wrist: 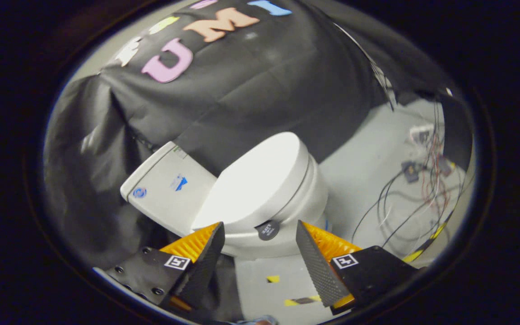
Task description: Open the toilet lid.
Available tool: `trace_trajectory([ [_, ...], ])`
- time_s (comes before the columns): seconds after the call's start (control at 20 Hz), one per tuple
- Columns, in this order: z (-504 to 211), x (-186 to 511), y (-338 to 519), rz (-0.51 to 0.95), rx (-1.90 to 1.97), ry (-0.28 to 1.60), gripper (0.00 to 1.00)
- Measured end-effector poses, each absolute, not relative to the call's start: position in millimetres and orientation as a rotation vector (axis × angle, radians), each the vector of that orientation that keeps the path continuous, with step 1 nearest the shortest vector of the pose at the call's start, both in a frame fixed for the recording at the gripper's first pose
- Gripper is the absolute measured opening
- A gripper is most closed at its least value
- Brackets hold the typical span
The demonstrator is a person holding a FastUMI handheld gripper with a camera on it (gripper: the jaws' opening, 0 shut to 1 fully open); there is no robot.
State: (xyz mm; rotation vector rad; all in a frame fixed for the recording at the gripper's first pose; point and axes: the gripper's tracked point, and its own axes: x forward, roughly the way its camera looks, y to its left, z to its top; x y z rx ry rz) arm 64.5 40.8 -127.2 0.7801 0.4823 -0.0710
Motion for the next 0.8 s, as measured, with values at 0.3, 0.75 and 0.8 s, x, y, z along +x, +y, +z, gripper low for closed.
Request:
trace_trajectory([
  [0.3,-162,95,66,-0.183,1.104,0.570,0.97],
  [0.75,-188,123,87,-0.200,1.203,0.654,0.80],
  [0.8,-190,125,89,-0.181,1.194,0.660,0.80],
])
